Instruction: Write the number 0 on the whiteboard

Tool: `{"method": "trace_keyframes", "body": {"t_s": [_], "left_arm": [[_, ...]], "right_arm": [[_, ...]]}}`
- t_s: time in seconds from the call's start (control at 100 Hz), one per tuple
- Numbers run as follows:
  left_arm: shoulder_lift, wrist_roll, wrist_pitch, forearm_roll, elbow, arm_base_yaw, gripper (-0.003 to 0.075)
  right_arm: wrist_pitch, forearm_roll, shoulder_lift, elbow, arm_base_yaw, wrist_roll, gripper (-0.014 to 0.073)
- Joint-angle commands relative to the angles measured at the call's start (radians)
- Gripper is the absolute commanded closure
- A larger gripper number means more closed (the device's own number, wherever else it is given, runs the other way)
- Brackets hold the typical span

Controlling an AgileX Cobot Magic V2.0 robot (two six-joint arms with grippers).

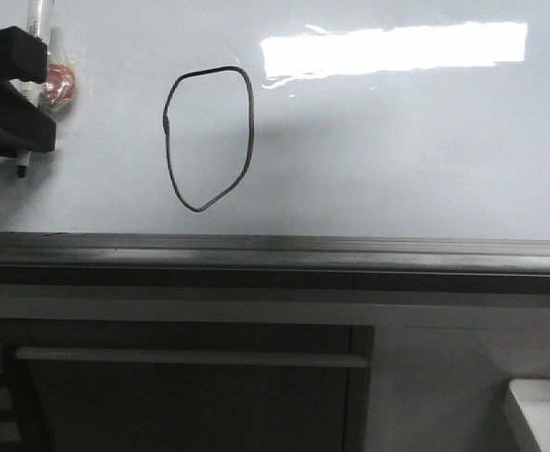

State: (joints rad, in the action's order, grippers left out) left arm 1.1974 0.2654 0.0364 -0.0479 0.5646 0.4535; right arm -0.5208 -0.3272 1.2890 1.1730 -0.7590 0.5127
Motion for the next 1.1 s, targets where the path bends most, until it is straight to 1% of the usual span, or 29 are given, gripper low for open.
{"method": "trace_keyframes", "body": {"t_s": [0.0, 0.18, 0.35, 0.6, 0.88, 0.91, 0.95, 1.0, 1.05, 1.07, 1.08, 1.09], "left_arm": [[-0.016, 0.007, 0.036, 0.007, 0.034, -0.003, 0.0741], [-0.016, 0.007, -0.01, 0.007, 0.034, -0.003, 0.0741], [-0.008, 0.007, -0.008, 0.007, 0.034, -0.003, 0.0741], [0.083, 0.007, -0.001, -0.03, 0.034, -0.003, 0.0741], [0.06, 0.007, 0.013, -0.016, 0.034, -0.003, 0.0734], [0.058, 0.007, 0.015, -0.016, 0.034, -0.003, 0.072], [0.053, 0.007, 0.015, -0.016, 0.034, -0.003, 0.0682], [0.043, 0.007, 0.017, -0.014, 0.034, -0.003, 0.0616], [0.037, 0.007, 0.017, -0.014, 0.034, -0.003, 0.0527], [0.031, 0.007, 0.017, -0.014, 0.034, -0.003, 0.0506], [0.029, 0.007, 0.015, -0.014, 0.034, -0.003, 0.0477], [0.028, 0.007, 0.015, -0.014, 0.034, -0.003, 0.0477]], "right_arm": [[0.056, -0.016, -0.036, 0.035, 0.005, 0.0, 0.0055], [0.056, -0.016, -0.036, 0.035, 0.005, 0.0, 0.0055], [0.056, -0.016, -0.036, 0.035, 0.005, 0.0, 0.0055], [0.056, -0.016, -0.036, 0.035, 0.005, 0.0, 0.0055], [0.054, -0.016, -0.036, 0.035, 0.005, 0.0, 0.0055], [0.054, -0.016, -0.036, 0.035, 0.005, 0.0, 0.0055], [0.053, -0.016, -0.036, 0.035, 0.005, 0.0, 0.0055], [0.053, -0.016, -0.036, 0.035, 0.005, 0.0, 0.0055], [0.052, -0.016, -0.036, 0.035, 0.005, 0.0, 0.0055], [0.05, -0.016, -0.036, 0.035, 0.005, 0.0, 0.0055], [0.05, -0.016, -0.036, 0.035, 0.005, 0.0, 0.0055], [0.048, -0.016, -0.036, 0.035, 0.005, 0.0, 0.0055]]}}
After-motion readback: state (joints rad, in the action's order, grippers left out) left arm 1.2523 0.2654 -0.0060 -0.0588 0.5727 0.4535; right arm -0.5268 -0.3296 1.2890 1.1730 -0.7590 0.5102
